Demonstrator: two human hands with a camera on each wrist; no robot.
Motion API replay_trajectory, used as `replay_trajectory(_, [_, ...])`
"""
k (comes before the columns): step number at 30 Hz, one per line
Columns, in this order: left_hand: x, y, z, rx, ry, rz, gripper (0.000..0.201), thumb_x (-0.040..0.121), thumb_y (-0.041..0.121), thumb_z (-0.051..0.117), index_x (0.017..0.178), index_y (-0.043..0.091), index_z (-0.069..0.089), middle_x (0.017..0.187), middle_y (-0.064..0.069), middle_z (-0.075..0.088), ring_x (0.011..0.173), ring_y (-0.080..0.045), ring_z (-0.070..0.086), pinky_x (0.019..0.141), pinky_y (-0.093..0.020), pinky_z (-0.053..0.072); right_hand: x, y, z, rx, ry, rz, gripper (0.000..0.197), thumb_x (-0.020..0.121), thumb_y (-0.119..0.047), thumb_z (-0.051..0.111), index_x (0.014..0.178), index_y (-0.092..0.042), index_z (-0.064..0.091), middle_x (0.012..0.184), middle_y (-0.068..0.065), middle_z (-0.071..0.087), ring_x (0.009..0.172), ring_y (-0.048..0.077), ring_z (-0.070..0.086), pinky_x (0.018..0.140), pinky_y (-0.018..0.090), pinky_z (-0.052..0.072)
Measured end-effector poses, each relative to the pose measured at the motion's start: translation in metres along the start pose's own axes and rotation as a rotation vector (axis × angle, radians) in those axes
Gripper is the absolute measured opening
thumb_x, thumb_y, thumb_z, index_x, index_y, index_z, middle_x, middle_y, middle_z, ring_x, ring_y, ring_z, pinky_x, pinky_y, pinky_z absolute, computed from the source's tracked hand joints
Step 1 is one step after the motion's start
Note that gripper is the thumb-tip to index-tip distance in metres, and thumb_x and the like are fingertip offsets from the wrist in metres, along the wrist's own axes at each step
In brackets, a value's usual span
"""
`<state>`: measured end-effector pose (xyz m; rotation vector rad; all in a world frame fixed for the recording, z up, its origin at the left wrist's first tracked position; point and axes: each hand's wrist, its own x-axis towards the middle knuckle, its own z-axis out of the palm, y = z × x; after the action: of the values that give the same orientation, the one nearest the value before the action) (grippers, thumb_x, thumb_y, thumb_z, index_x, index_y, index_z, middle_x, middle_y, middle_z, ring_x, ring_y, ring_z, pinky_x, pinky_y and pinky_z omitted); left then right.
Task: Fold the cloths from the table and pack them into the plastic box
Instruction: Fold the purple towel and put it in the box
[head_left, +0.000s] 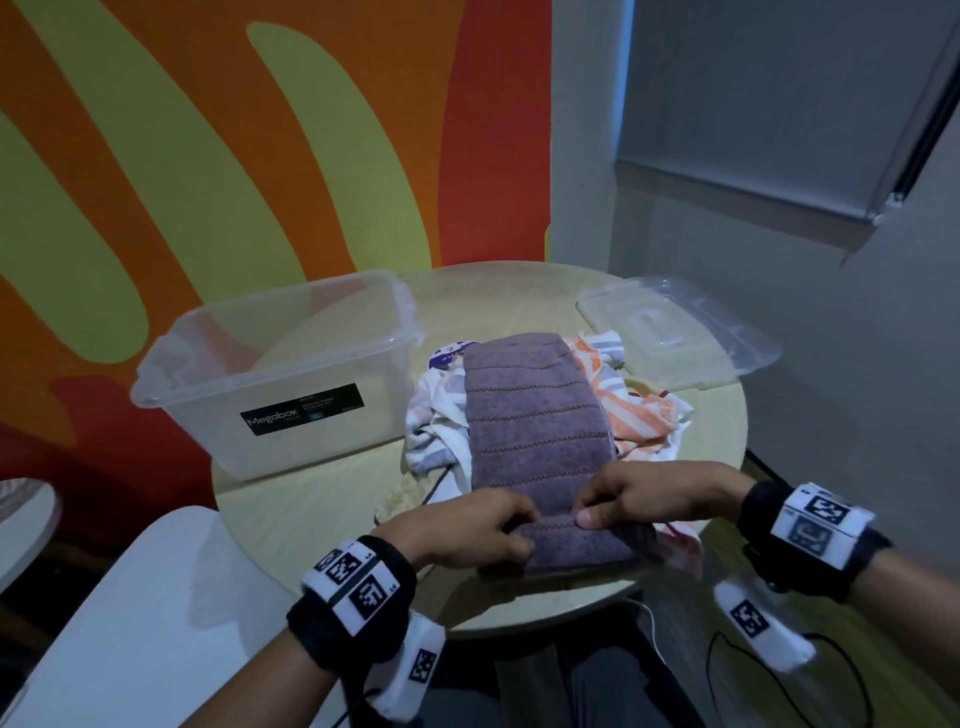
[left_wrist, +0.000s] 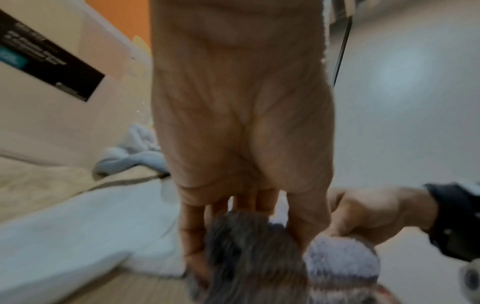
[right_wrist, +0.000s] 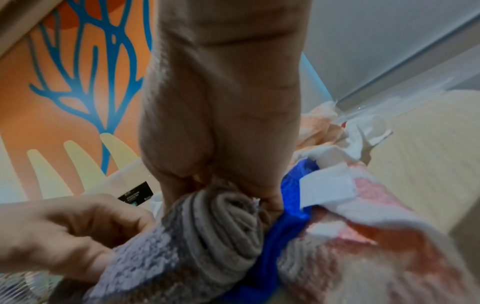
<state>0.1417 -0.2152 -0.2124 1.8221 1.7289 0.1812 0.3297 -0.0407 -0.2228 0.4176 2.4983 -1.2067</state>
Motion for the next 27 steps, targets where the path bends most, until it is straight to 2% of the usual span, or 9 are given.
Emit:
replay_trajectory(4, [0.008, -0.019, 0.014, -0.155, 0.087, -0.043, 0.019, 0.101, 0.022, 0.059, 0.117, 0.014, 0.066, 0.094, 0.002, 0.065, 0.077, -0.008, 0.055, 0.069, -0.021, 0.045, 0.005, 0.002, 0.007, 0.005, 0.077, 0.014, 0.036, 0.094, -0.054, 0.064, 0.096, -0.02, 0.071, 0.087, -0.011, 0.069, 0.081, 0.005, 0.061, 0.083, 0.033, 0.048])
replay_trajectory(8, [0.011, -0.035, 0.016, -0.329, 0.132, -0.081, 0.019, 0.102, 0.031, 0.062, 0.112, 0.015, 0.064, 0.085, 0.003, 0.06, 0.072, -0.009, 0.051, 0.068, -0.026, 0.042, -0.005, 0.001, 0.007, 0.029, 0.098, -0.001, 0.044, 0.076, -0.054, 0.084, 0.109, -0.03, 0.067, 0.104, -0.007, 0.075, 0.096, 0.012, 0.07, 0.089, 0.038, 0.056])
replay_trajectory(11, [0.015, -0.041, 0.015, -0.343, 0.17, -0.108, 0.02, 0.103, 0.033, 0.061, 0.108, 0.014, 0.065, 0.088, -0.006, 0.063, 0.076, -0.017, 0.055, 0.069, -0.03, 0.042, -0.003, 0.008, 0.009, 0.082, 0.152, -0.007, 0.032, 0.082, -0.043, 0.083, 0.103, -0.025, 0.068, 0.104, -0.001, 0.076, 0.097, 0.019, 0.071, 0.089, 0.041, 0.056])
replay_trajectory(13, [0.018, -0.04, 0.015, -0.297, 0.187, -0.134, 0.024, 0.103, 0.038, 0.06, 0.106, 0.014, 0.066, 0.095, -0.013, 0.069, 0.082, -0.024, 0.063, 0.072, -0.032, 0.045, 0.0, 0.01, 0.007, 0.107, 0.153, -0.007, 0.022, 0.089, -0.04, 0.077, 0.099, -0.022, 0.07, 0.1, -0.003, 0.076, 0.094, 0.017, 0.071, 0.087, 0.037, 0.055])
replay_trajectory(15, [0.017, -0.034, 0.012, -0.196, 0.227, -0.126, 0.029, 0.099, 0.046, 0.064, 0.102, 0.017, 0.067, 0.094, -0.008, 0.072, 0.084, -0.023, 0.066, 0.073, -0.033, 0.048, 0.002, 0.01, 0.005, 0.103, 0.145, 0.005, 0.02, 0.094, -0.038, 0.072, 0.095, -0.018, 0.071, 0.089, -0.006, 0.072, 0.083, 0.01, 0.066, 0.081, 0.032, 0.052])
replay_trajectory(17, [0.012, -0.024, 0.009, -0.082, 0.283, -0.063, 0.035, 0.09, 0.053, 0.072, 0.101, 0.02, 0.065, 0.09, -0.002, 0.07, 0.082, -0.019, 0.064, 0.072, -0.034, 0.049, 0.004, 0.011, 0.003, 0.094, 0.141, 0.018, 0.024, 0.098, -0.036, 0.066, 0.092, -0.014, 0.072, 0.081, -0.01, 0.068, 0.075, 0.005, 0.06, 0.074, 0.026, 0.048])
replay_trajectory(20, [0.005, -0.012, 0.013, 0.122, 0.323, 0.104, 0.053, 0.078, 0.06, 0.079, 0.11, 0.023, 0.059, 0.1, 0.004, 0.059, 0.089, -0.015, 0.054, 0.075, -0.035, 0.044, 0.009, 0.013, 0.001, 0.114, 0.149, 0.043, 0.031, 0.102, -0.036, 0.061, 0.081, -0.014, 0.069, 0.071, -0.012, 0.061, 0.066, 0.004, 0.052, 0.069, 0.022, 0.042])
replay_trajectory(24, [0.009, -0.007, 0.03, 0.433, 0.313, 0.114, 0.053, 0.084, 0.046, 0.071, 0.124, 0.019, 0.049, 0.115, -0.003, 0.053, 0.104, -0.023, 0.048, 0.084, -0.042, 0.042, 0.015, 0.014, -0.001, 0.232, 0.127, 0.094, 0.033, 0.102, -0.033, 0.06, 0.076, -0.013, 0.062, 0.074, 0.003, 0.054, 0.07, 0.015, 0.047, 0.071, 0.03, 0.041])
replay_trajectory(27, [0.014, -0.011, 0.027, 0.338, 0.289, 0.073, 0.041, 0.088, 0.037, 0.06, 0.123, 0.017, 0.051, 0.113, -0.009, 0.061, 0.103, -0.031, 0.057, 0.08, -0.043, 0.046, 0.016, 0.011, -0.001, 0.321, 0.136, 0.133, 0.033, 0.101, -0.033, 0.062, 0.076, -0.012, 0.067, 0.077, 0.004, 0.064, 0.073, 0.016, 0.057, 0.072, 0.03, 0.047])
